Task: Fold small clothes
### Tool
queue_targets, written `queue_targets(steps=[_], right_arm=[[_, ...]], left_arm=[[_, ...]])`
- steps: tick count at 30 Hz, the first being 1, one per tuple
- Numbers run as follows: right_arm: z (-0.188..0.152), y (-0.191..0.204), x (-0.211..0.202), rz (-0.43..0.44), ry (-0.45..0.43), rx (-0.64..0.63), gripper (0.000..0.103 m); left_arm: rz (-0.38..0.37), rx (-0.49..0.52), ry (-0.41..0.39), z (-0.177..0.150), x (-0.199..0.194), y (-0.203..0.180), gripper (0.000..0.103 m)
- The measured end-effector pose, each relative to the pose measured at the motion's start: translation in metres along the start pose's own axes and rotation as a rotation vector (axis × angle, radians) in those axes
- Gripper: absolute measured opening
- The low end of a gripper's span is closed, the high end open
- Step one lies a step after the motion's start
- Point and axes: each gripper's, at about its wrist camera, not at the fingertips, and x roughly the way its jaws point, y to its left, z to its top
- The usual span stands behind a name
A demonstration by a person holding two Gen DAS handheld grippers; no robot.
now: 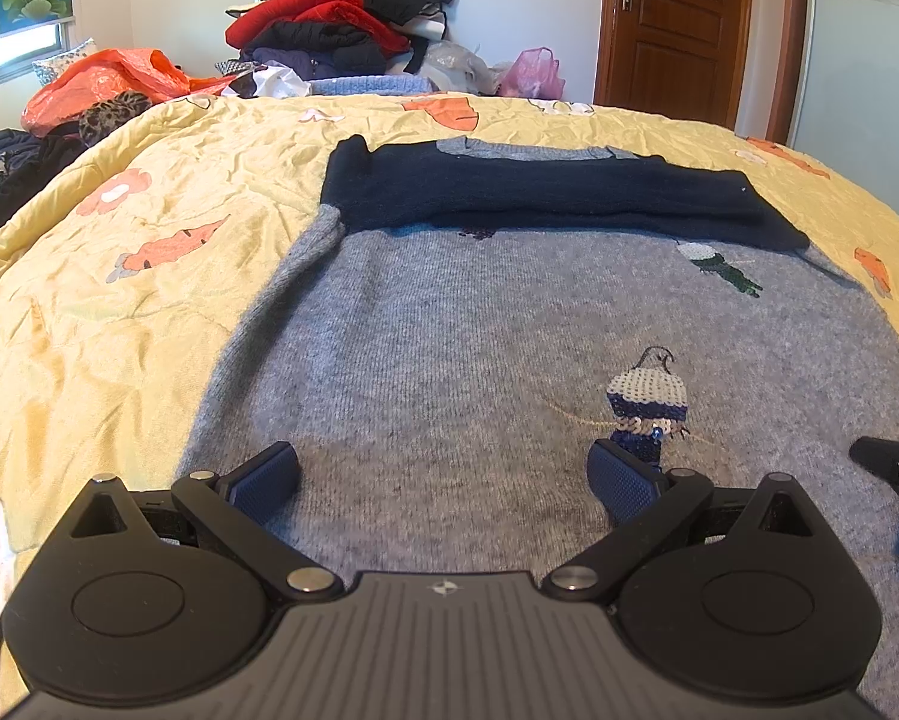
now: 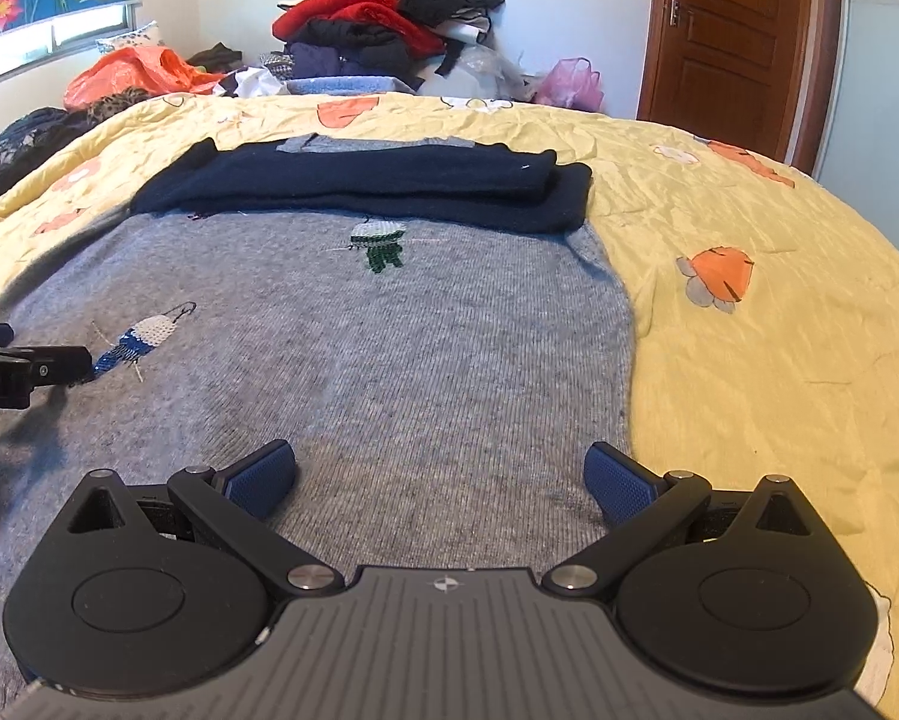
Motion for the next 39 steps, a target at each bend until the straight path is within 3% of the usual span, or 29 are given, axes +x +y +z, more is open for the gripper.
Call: queue_targets(steps=[6,10,16,19,26,31,34,39], right_arm=[[0.000,0.000,0.000,0.005,-0.002,0.001,0.103],[0.000,0.000,0.000,0.005,-0.001,0.001,0.103],[0.002,0.006,-0.013,0.030,0.069,0.017,0.103],[-0.015,0.010,-0.019,0.028,0.002,-0.044,0.103],[-0.014,0.008,-0.016,0.034,0.001,-0.026,0.103],[-0.014,0.007,-0.017,0.036,0.000,-0.025,0.103],[-0.014,0.007,-0.017,0.036,0.000,-0.025,0.103],[-0.014,0.008,-0.017,0.035,0.000,-0.025,0.103]], left_arm=[[-0.012,0.000,0.023,-0.015,-0.022,0.002,0.103],[-0.020,0.005,-0.004,-0.022,-0.023,0.003,0.103],[-0.024,0.006,-0.007,-0.020,-0.020,0.002,0.103],[-0.025,0.006,-0.007,-0.020,-0.019,0.001,0.103],[0.014,0.000,0.005,-0.022,-0.026,-0.005,0.103],[-0.016,-0.017,0.025,-0.034,-0.043,-0.006,0.103],[-0.009,0.025,-0.018,-0.047,-0.049,-0.010,0.103],[-0.026,0.018,-0.018,-0.044,-0.045,-0.009,0.103]])
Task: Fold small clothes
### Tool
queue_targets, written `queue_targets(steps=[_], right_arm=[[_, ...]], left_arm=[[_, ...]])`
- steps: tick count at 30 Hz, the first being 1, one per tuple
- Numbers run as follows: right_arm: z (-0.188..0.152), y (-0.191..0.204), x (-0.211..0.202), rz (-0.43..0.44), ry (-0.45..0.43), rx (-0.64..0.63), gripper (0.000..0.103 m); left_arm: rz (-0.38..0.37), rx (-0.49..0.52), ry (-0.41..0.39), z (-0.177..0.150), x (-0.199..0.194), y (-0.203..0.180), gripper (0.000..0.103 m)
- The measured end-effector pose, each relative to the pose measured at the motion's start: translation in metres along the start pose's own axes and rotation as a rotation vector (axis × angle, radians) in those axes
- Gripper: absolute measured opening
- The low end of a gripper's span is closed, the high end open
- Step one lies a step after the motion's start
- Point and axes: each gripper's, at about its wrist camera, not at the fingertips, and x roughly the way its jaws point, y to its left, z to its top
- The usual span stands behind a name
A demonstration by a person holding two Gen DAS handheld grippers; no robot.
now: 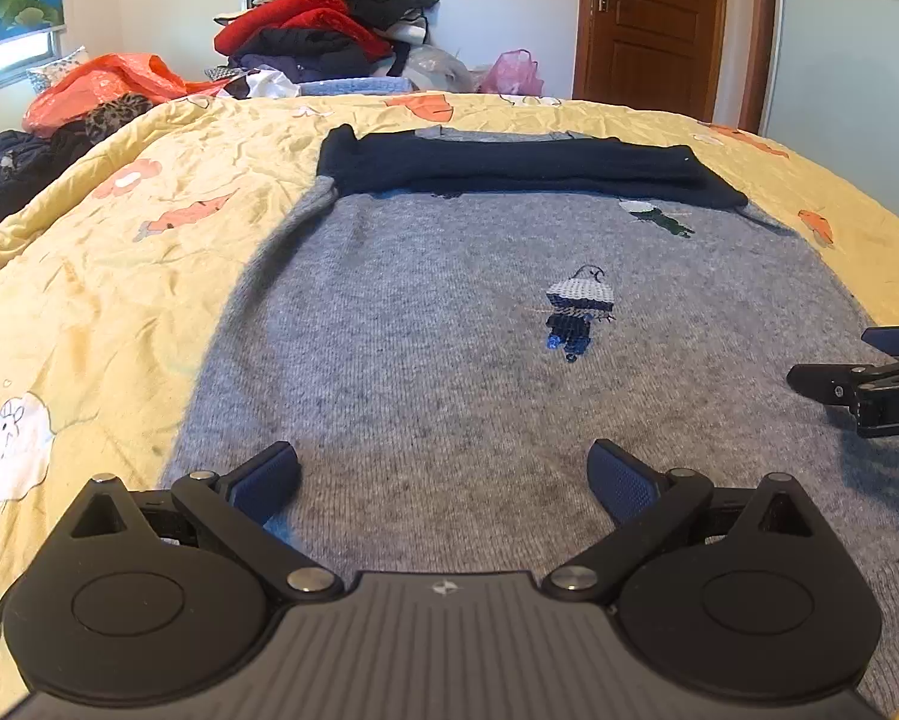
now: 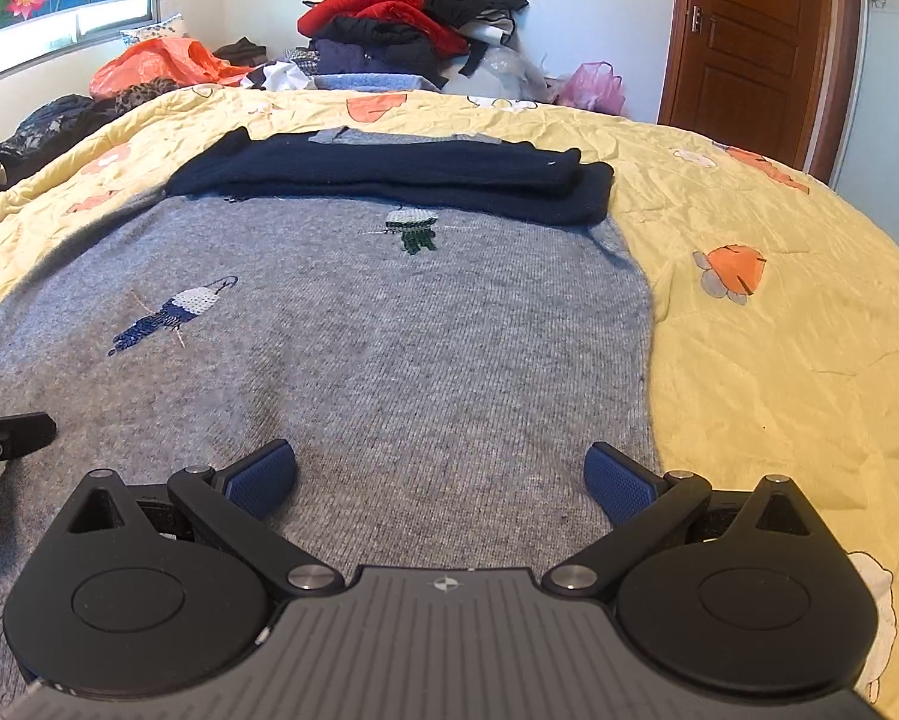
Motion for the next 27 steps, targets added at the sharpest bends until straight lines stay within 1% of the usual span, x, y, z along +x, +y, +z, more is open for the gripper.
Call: queue_targets(steps=[6,7,9,11,12,14,15,17,18,19,20,22,23,25,26,27], right_arm=[[0.001,0.000,-0.003,-0.002,0.016,0.004,0.103],[0.001,-0.001,-0.007,0.012,0.029,0.005,0.103],[0.001,-0.010,-0.020,0.089,0.046,0.031,0.103],[-0.003,-0.030,-0.035,0.179,0.060,0.107,0.103],[-0.006,-0.042,-0.041,0.215,0.072,0.165,0.103],[-0.013,-0.068,-0.050,0.256,0.107,0.298,0.103],[-0.017,-0.081,-0.055,0.276,0.112,0.360,0.102],[-0.024,-0.103,-0.064,0.329,0.120,0.473,0.101],[-0.026,-0.112,-0.067,0.354,0.130,0.517,0.099],[-0.029,-0.119,-0.069,0.363,0.143,0.549,0.100],[-0.031,-0.125,-0.071,0.348,0.158,0.564,0.100],[-0.035,-0.135,-0.073,0.326,0.176,0.571,0.099],[-0.039,-0.141,-0.074,0.348,0.177,0.588,0.096],[-0.046,-0.152,-0.073,0.424,0.194,0.645,0.096],[-0.049,-0.157,-0.071,0.466,0.212,0.677,0.096],[-0.051,-0.161,-0.070,0.506,0.235,0.709,0.096]], left_arm=[[0.008,-0.001,0.003,0.001,-0.003,-0.001,0.103],[0.007,-0.002,0.004,-0.001,-0.006,0.000,0.103],[-0.004,-0.003,0.004,-0.006,-0.015,0.005,0.103],[-0.008,-0.025,0.007,-0.013,-0.023,0.014,0.103],[-0.002,-0.038,0.015,-0.016,-0.027,0.020,0.103],[0.008,-0.060,0.016,-0.020,-0.035,0.031,0.103],[0.005,-0.073,0.015,-0.021,-0.040,0.037,0.103],[0.025,-0.110,0.022,-0.022,-0.047,0.049,0.103],[0.029,-0.140,0.025,-0.022,-0.050,0.056,0.103],[0.029,-0.180,0.028,-0.021,-0.053,0.065,0.103],[0.019,-0.228,0.034,-0.021,-0.054,0.073,0.103],[-0.045,-0.351,0.070,-0.024,-0.052,0.094,0.103],[-0.073,-0.396,0.058,-0.026,-0.054,0.101,0.103],[-0.126,-0.468,0.059,-0.026,-0.055,0.112,0.103],[-0.159,-0.495,0.064,-0.026,-0.055,0.117,0.103],[-0.210,-0.531,0.070,-0.025,-0.053,0.121,0.103]])
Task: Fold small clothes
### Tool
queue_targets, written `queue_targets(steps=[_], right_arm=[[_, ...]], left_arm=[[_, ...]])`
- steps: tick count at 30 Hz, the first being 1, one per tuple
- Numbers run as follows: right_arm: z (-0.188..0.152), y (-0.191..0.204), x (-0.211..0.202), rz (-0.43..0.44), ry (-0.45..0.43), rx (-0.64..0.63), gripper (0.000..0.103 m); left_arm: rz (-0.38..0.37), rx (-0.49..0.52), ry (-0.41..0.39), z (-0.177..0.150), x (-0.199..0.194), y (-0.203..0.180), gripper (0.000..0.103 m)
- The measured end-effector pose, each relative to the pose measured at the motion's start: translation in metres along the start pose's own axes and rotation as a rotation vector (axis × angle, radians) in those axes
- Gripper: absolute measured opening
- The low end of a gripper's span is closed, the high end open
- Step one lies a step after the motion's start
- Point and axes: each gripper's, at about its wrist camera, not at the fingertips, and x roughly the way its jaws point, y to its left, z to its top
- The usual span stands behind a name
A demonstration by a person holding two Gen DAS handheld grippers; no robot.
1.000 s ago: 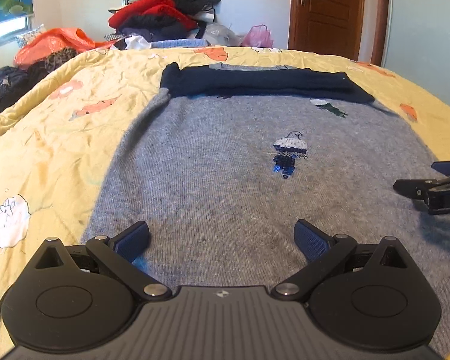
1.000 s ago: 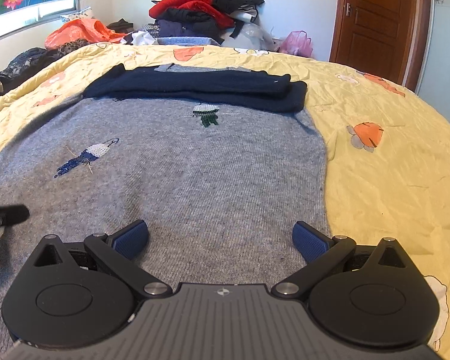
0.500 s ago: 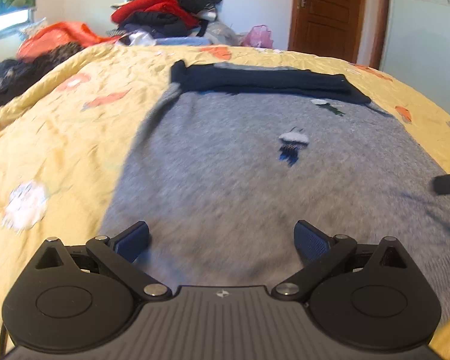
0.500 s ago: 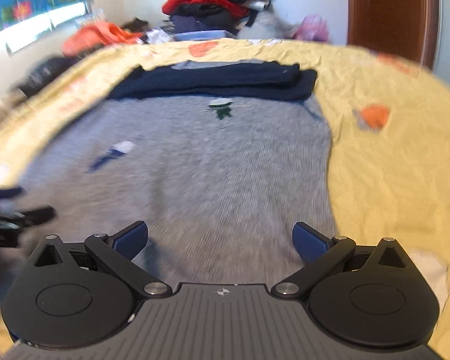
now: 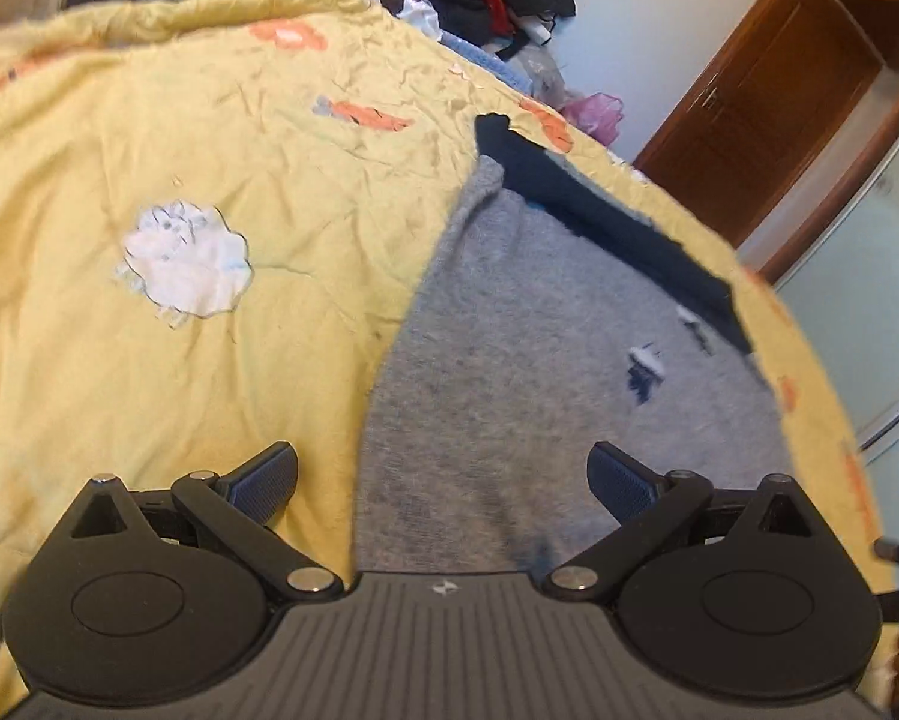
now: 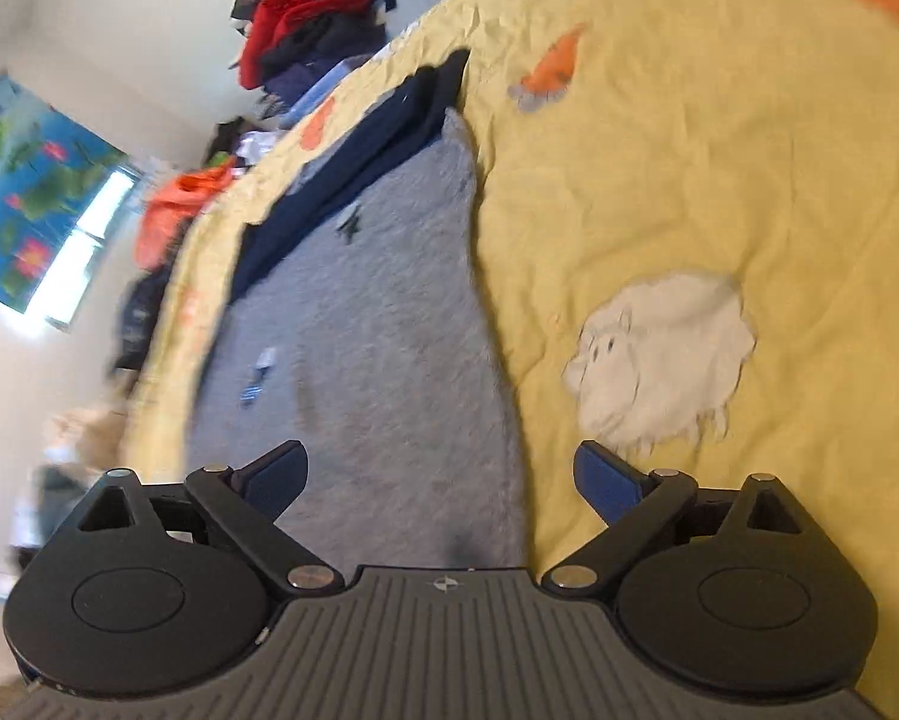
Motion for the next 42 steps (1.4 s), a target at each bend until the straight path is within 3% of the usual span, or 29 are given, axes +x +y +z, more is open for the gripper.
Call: queue_targets(steps=[5,8,9,15,18,20,22,24,26,27,30,32,37,42], right_arm=[[-0.006,-0.011,0.010,0.166,0.172,0.107,0.091],[-0.015,-0.002,0.013,0.169,0.237,0.065,0.084],[-0.016,0.002,0.013,0.164,0.234,0.046,0.085],[-0.019,0.006,0.011,0.180,0.234,0.032,0.084],[-0.020,0.006,0.011,0.183,0.241,0.023,0.082],[-0.023,0.004,0.012,0.178,0.257,0.024,0.072],[-0.028,0.000,0.016,0.172,0.271,0.042,0.051],[-0.031,-0.005,0.017,0.177,0.272,0.063,0.042],[-0.032,-0.009,0.018,0.176,0.266,0.081,0.038],[-0.033,-0.010,0.018,0.173,0.263,0.087,0.033],[-0.035,-0.013,0.019,0.164,0.246,0.085,0.017],[-0.033,-0.013,0.019,0.172,0.217,0.077,0.016],[-0.009,0.005,0.015,0.264,0.150,0.046,0.016],[0.045,0.026,0.022,0.385,0.073,0.032,0.016]], left_arm=[[-0.234,-0.174,0.089,0.004,0.005,0.018,0.103],[-0.380,-0.313,0.185,0.001,0.016,0.032,0.103],[-0.393,-0.308,0.188,0.000,0.016,0.032,0.103],[-0.404,-0.224,0.276,-0.004,0.014,0.022,0.100],[-0.385,-0.187,0.304,-0.009,0.011,0.021,0.080],[-0.352,-0.174,0.315,-0.011,0.009,0.024,0.057],[-0.338,-0.192,0.324,-0.011,0.008,0.031,0.047],[-0.318,-0.201,0.332,-0.010,0.009,0.035,0.037],[-0.274,-0.180,0.340,-0.009,0.011,0.034,0.010],[-0.239,-0.156,0.348,-0.009,0.012,0.033,0.005],[-0.205,-0.096,0.345,-0.006,0.009,0.026,0.005],[-0.188,-0.056,0.329,-0.001,0.006,0.016,0.005],[-0.289,-0.030,0.251,0.032,0.000,-0.008,0.005],[-0.408,-0.014,0.163,0.085,0.012,-0.039,0.005]])
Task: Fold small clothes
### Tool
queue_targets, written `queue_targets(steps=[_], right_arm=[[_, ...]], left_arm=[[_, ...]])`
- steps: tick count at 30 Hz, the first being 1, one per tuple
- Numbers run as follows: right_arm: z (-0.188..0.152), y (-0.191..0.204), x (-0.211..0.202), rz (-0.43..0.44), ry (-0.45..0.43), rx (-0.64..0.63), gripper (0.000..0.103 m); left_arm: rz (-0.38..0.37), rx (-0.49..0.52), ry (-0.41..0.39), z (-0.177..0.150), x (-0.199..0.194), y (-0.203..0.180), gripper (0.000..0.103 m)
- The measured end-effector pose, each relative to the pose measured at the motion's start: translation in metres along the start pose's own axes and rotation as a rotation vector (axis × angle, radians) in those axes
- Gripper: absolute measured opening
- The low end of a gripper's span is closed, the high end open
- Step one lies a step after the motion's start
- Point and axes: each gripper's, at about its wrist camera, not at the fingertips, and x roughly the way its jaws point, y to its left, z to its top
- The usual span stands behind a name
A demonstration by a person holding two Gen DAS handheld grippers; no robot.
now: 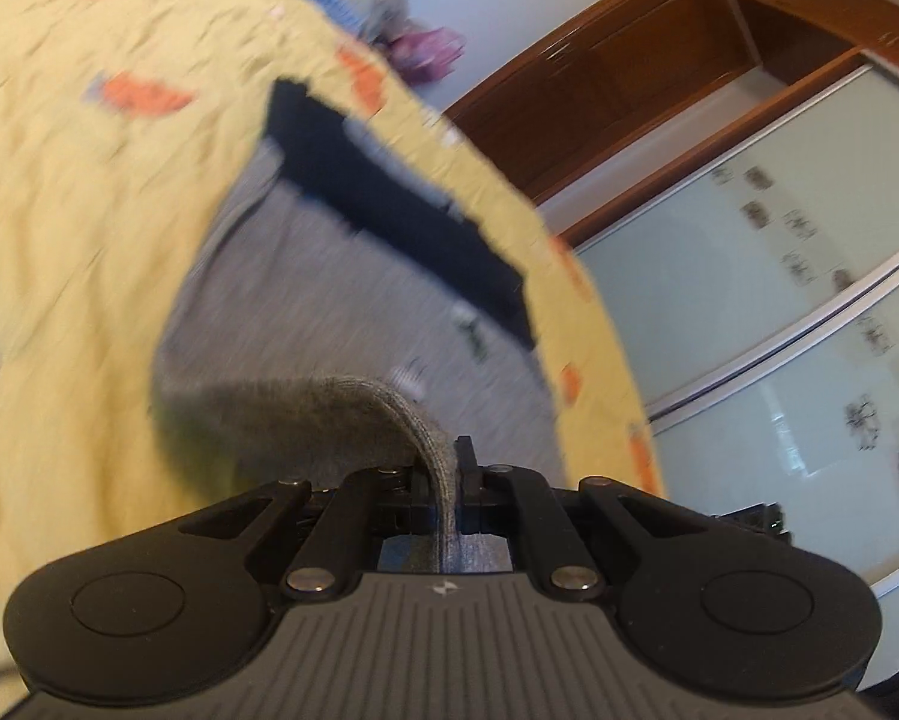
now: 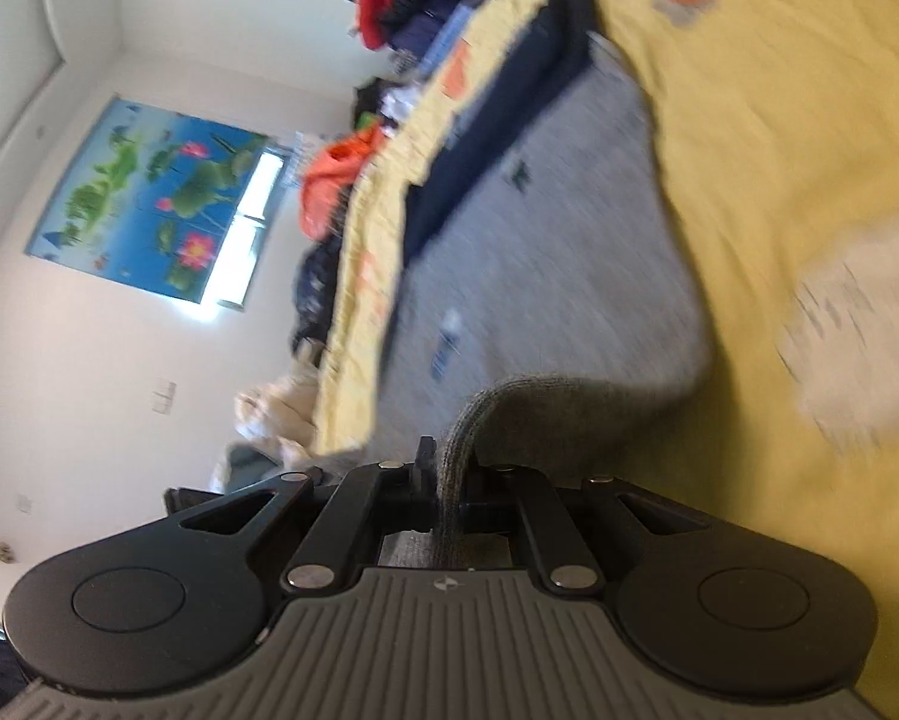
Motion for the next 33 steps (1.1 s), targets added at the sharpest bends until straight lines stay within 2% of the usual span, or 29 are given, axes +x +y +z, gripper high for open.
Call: queue_targets(steps=[5,10,15,17,19,21,23,24,25,26,28,30,33], right_arm=[[0.080,0.012,0.014,0.109,-0.126,-0.005,0.016],[0.176,-0.001,0.045,0.147,-0.236,0.053,0.016],[0.259,-0.040,0.093,0.065,-0.293,0.135,0.016],[0.282,-0.059,0.113,0.025,-0.292,0.159,0.016],[0.298,-0.076,0.132,-0.015,-0.278,0.176,0.016],[0.309,-0.093,0.145,-0.044,-0.280,0.207,0.021],[0.313,-0.107,0.151,-0.113,-0.301,0.269,0.054],[0.312,-0.112,0.151,-0.109,-0.327,0.290,0.078],[0.309,-0.112,0.148,-0.070,-0.355,0.279,0.080],[0.306,-0.109,0.145,-0.068,-0.367,0.265,0.081],[0.295,-0.102,0.138,-0.084,-0.372,0.231,0.083],[0.278,-0.095,0.128,-0.114,-0.362,0.200,0.083],[0.239,-0.087,0.102,-0.146,-0.355,0.156,0.083]], left_arm=[[-0.060,-0.014,-0.108,0.071,0.031,-0.005,0.005],[-0.023,0.010,-0.166,0.152,0.087,0.005,0.005],[0.081,-0.021,-0.195,0.219,0.151,0.035,0.005],[0.116,-0.036,-0.195,0.234,0.173,0.047,0.005],[0.192,-0.063,-0.201,0.245,0.194,0.061,0.005],[0.207,-0.124,-0.186,0.251,0.208,0.077,0.007],[0.167,-0.150,-0.165,0.255,0.215,0.085,0.016],[0.145,-0.135,-0.183,0.252,0.212,0.084,0.021],[0.143,-0.112,-0.215,0.248,0.205,0.081,0.038],[0.157,-0.099,-0.246,0.244,0.197,0.079,0.068],[0.233,-0.099,-0.337,0.234,0.173,0.078,0.098],[0.291,-0.120,-0.411,0.218,0.145,0.077,0.098],[0.272,-0.217,-0.438,0.180,0.107,0.084,0.098]])
